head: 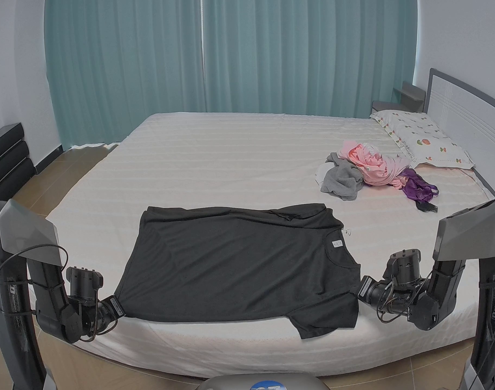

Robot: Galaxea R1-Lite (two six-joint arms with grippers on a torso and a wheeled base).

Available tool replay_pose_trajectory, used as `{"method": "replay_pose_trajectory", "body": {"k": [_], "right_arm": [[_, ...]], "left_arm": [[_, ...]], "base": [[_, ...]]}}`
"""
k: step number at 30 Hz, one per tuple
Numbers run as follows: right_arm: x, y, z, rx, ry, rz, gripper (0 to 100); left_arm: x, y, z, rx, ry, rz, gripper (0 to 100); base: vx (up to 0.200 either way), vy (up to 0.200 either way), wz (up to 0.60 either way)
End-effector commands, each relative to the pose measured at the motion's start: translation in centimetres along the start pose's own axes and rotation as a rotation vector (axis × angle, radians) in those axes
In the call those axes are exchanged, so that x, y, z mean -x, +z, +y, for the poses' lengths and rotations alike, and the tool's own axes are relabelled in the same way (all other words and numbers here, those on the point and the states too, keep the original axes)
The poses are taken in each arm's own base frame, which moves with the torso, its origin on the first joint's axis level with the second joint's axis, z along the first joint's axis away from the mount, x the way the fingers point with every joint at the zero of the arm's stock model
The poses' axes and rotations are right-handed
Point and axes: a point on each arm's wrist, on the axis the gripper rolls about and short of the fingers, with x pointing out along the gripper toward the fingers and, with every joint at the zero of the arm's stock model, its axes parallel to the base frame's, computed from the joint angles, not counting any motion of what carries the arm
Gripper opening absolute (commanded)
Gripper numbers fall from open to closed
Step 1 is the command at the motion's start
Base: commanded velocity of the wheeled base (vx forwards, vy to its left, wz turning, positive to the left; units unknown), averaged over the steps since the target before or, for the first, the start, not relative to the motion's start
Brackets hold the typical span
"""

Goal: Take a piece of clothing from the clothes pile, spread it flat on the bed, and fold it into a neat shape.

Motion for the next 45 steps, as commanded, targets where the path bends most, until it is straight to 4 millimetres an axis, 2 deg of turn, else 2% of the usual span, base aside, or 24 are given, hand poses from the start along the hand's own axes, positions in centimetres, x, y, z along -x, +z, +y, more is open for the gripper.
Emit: {"method": "replay_pose_trajectory", "body": {"k": [1, 21, 23, 24, 27, 33, 40, 41, 45], "right_arm": [[-0.2, 1.1, 0.3, -0.008, 0.02, -0.037, 0], [-3.7, 4.4, 2.6, -0.012, 0.04, -0.071, 0], [-3.7, 4.4, 2.6, -0.012, 0.04, -0.071, 0], [-4.6, 4.4, 2.6, -0.011, 0.031, -0.063, 0], [-5.5, 4.7, 2.5, -0.013, 0.025, -0.06, 0], [-6.6, 4.9, 2.1, -0.018, 0.018, -0.062, 0], [-6.7, 4.8, 2.0, -0.017, 0.017, -0.056, 0], [-6.7, 4.8, 2.0, -0.017, 0.017, -0.056, 100], [-5.9, 4.9, 2.1, -0.016, 0.023, -0.059, 100]], "left_arm": [[0.0, 0.0, 0.0, 0.001, -0.001, -0.001, 0], [-0.3, -0.2, 0.0, -0.001, 0.001, 0.008, 0], [-0.3, -0.2, 0.0, -0.001, 0.001, 0.008, 0], [-0.3, -0.2, 0.0, 0.0, 0.0, 0.008, 0], [-0.3, -0.2, -0.1, -0.003, 0.0, 0.01, 0], [-0.3, -0.2, -0.1, -0.002, -0.001, 0.011, 0], [-0.3, -0.2, -0.1, -0.002, -0.001, 0.011, 0], [-0.3, -0.3, 0.0, -0.002, -0.001, 0.012, 0], [-0.3, -0.3, 0.0, -0.002, -0.001, 0.012, 0]], "base": [[0.0, 0.0, 0.0], [0.0, 0.0, 0.0], [0.0, 0.0, 0.0], [0.0, 0.0, 0.0], [0.0, 0.0, 0.0], [0.0, 0.0, 0.0], [0.0, 0.0, 0.0], [0.0, 0.0, 0.0], [0.0, 0.0, 0.0]]}}
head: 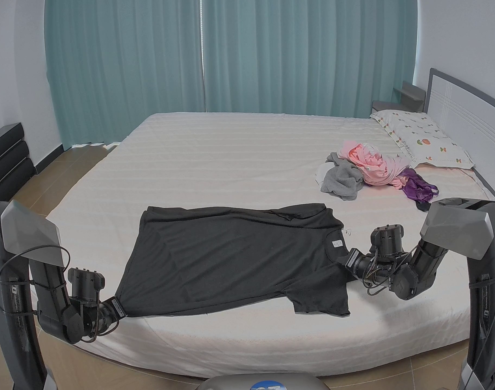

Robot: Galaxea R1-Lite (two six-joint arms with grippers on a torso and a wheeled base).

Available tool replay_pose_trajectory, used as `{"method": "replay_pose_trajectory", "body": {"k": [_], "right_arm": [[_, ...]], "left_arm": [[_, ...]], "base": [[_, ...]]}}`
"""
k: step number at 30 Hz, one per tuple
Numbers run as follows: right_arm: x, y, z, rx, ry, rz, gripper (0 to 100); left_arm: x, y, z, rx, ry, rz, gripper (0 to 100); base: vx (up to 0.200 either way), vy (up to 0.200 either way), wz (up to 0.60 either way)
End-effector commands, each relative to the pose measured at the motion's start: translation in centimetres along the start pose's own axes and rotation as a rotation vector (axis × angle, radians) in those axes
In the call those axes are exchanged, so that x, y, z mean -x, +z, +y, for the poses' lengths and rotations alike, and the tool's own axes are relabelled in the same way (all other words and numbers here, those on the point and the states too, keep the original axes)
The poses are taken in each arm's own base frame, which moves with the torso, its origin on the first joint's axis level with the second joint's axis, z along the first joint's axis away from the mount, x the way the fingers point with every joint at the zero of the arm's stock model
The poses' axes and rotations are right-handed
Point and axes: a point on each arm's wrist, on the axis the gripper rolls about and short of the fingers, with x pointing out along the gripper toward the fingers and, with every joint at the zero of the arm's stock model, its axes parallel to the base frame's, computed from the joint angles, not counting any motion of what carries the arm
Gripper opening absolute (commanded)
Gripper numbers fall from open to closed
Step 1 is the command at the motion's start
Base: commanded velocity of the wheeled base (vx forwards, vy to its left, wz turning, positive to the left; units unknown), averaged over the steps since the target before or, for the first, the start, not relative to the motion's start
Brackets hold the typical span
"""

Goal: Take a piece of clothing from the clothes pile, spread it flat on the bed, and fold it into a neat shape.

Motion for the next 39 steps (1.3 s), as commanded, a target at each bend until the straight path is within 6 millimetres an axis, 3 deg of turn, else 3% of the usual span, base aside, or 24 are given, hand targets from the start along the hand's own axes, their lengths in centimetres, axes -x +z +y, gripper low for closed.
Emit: {"method": "replay_pose_trajectory", "body": {"k": [1, 2, 8, 17, 25, 39], "right_arm": [[1.5, 0.3, 0.4, 0.005, 0.007, -0.005, 100], [1.5, 0.3, 0.4, 0.005, 0.007, -0.005, 100], [5.8, -0.1, -0.4, 0.057, 0.01, 0.057, 100], [9.5, -3.4, -2.4, 0.085, 0.022, 0.134, 100], [10.5, -5.4, -3.1, 0.133, 0.026, 0.194, 100], [9.4, -7.1, -3.6, 0.152, -0.003, 0.257, 100]], "left_arm": [[0.0, 0.0, 0.0, 0.0, 0.001, 0.001, 0], [0.0, 0.0, 0.0, 0.0, 0.001, 0.001, 0], [0.0, 0.0, 0.0, 0.0, 0.0, 0.0, 0], [0.0, 0.0, 0.0, 0.0, 0.001, 0.001, 0], [0.0, -0.1, 0.1, 0.0, 0.002, 0.003, 0], [0.0, -0.1, 0.1, 0.0, 0.002, 0.003, 0]], "base": [[0.0, 0.0, 0.0], [0.0, 0.0, 0.0], [0.0, 0.0, 0.0], [0.0, 0.0, 0.0], [0.0, 0.0, 0.0], [0.0, 0.0, 0.0]]}}
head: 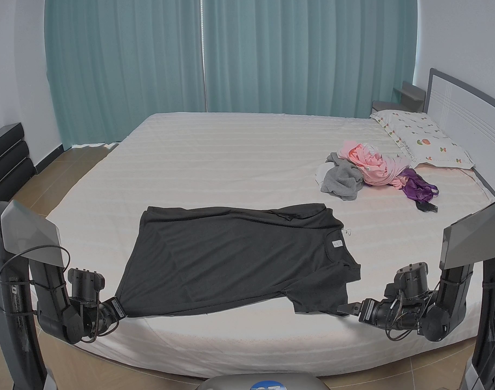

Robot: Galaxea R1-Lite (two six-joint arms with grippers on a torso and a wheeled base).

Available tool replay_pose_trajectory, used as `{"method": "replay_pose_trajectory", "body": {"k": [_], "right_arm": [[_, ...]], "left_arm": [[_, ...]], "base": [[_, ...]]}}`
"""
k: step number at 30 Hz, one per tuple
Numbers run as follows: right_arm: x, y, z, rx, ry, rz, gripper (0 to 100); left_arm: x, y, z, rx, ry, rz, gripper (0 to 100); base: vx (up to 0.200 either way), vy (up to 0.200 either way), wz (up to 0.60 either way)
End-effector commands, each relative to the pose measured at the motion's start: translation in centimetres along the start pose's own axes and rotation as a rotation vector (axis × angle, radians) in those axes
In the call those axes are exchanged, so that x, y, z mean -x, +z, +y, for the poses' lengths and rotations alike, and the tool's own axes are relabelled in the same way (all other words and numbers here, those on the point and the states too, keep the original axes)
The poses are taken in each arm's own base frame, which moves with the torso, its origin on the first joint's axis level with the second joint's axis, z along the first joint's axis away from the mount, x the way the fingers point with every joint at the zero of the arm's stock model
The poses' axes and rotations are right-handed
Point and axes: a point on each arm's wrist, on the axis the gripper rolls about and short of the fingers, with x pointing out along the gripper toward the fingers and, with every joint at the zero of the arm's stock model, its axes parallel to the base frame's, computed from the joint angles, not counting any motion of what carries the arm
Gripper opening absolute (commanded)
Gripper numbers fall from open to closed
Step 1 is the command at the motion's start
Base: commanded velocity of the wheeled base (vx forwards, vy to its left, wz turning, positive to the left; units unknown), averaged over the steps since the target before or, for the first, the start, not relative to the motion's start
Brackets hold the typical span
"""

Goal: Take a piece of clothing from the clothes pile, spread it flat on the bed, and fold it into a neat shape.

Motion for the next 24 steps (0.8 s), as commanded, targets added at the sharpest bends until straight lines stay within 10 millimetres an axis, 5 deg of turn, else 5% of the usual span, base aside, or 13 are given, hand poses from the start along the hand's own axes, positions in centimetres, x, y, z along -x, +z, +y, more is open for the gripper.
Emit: {"method": "replay_pose_trajectory", "body": {"k": [1, 24], "right_arm": [[-0.7, -0.5, 0.0, 0.008, -0.002, 0.017, 100], [-4.0, 1.7, 1.0, 0.028, 0.047, -0.066, 100]], "left_arm": [[0.0, 0.0, 0.0, 0.001, 0.0, -0.001, 0], [0.0, 0.1, 0.0, 0.002, 0.0, -0.003, 0]], "base": [[0.0, 0.0, 0.0], [0.0, 0.0, 0.0]]}}
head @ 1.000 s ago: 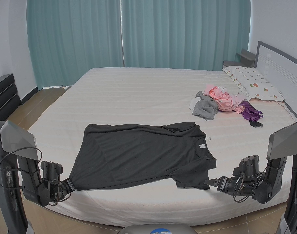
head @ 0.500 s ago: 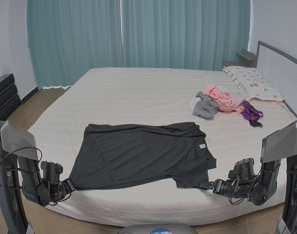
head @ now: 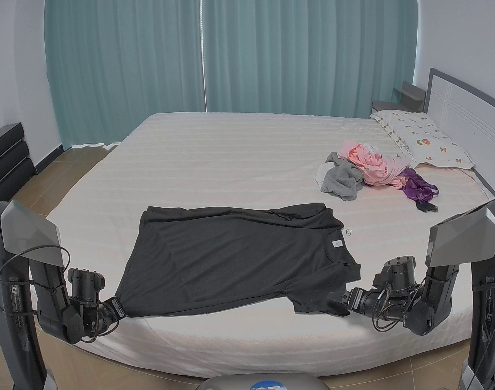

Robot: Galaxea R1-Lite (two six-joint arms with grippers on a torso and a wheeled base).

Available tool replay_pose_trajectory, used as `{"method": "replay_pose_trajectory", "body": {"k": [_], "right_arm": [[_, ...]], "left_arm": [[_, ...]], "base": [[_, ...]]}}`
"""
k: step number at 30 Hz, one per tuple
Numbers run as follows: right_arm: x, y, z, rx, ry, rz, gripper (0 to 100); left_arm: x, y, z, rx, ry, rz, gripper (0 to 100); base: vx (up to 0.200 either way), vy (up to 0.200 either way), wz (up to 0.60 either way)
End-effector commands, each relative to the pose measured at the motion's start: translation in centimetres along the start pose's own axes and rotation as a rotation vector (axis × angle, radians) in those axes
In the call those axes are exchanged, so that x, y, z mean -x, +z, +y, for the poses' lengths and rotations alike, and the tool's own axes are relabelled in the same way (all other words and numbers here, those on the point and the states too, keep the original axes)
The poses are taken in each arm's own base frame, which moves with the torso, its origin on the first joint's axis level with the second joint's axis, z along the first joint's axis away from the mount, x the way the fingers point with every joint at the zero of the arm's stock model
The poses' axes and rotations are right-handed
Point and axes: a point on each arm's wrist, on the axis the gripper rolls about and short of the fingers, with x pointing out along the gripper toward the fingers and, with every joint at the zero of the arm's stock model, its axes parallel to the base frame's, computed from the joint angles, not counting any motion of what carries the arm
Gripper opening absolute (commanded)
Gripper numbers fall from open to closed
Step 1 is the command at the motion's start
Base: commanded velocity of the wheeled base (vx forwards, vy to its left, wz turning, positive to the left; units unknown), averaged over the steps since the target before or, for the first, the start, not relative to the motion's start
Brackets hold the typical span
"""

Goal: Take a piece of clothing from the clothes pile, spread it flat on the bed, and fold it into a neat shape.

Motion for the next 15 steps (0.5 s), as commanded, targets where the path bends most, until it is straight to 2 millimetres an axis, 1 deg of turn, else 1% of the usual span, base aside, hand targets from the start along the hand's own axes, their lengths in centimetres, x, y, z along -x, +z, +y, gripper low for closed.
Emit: {"method": "replay_pose_trajectory", "body": {"k": [1, 2, 8, 12, 13, 14, 15], "right_arm": [[-0.6, 0.0, -0.1, 0.002, 0.001, 0.0, 100], [-0.6, 0.0, -0.1, 0.001, 0.0, 0.002, 0], [-0.4, -0.3, -0.1, 0.008, -0.036, -0.012, 0], [0.8, -0.2, 0.0, 0.004, -0.04, -0.017, 0], [1.7, -0.2, 0.0, 0.002, -0.036, -0.014, 0], [1.9, -0.2, 0.0, 0.001, -0.036, -0.011, 0], [2.8, -0.4, 0.0, -0.004, -0.03, 0.003, 0]], "left_arm": [[0.0, 0.0, 0.0, 0.0, -0.001, -0.002, 0], [0.0, 0.0, 0.0, 0.0, -0.001, -0.002, 0], [0.0, 0.0, 0.0, 0.001, 0.001, -0.001, 0], [0.1, 0.0, 0.0, -0.001, 0.001, 0.0, 0], [0.2, 0.0, 0.0, -0.001, 0.0, -0.001, 0], [0.2, 0.0, 0.0, -0.001, 0.001, 0.0, 0], [0.2, 0.0, 0.0, -0.001, 0.001, -0.002, 0]], "base": [[0.0, 0.0, 0.0], [0.0, 0.0, 0.0], [0.0, 0.0, 0.0], [0.0, 0.0, 0.0], [0.0, 0.0, 0.0], [0.0, 0.0, 0.0], [0.0, 0.0, 0.0]]}}
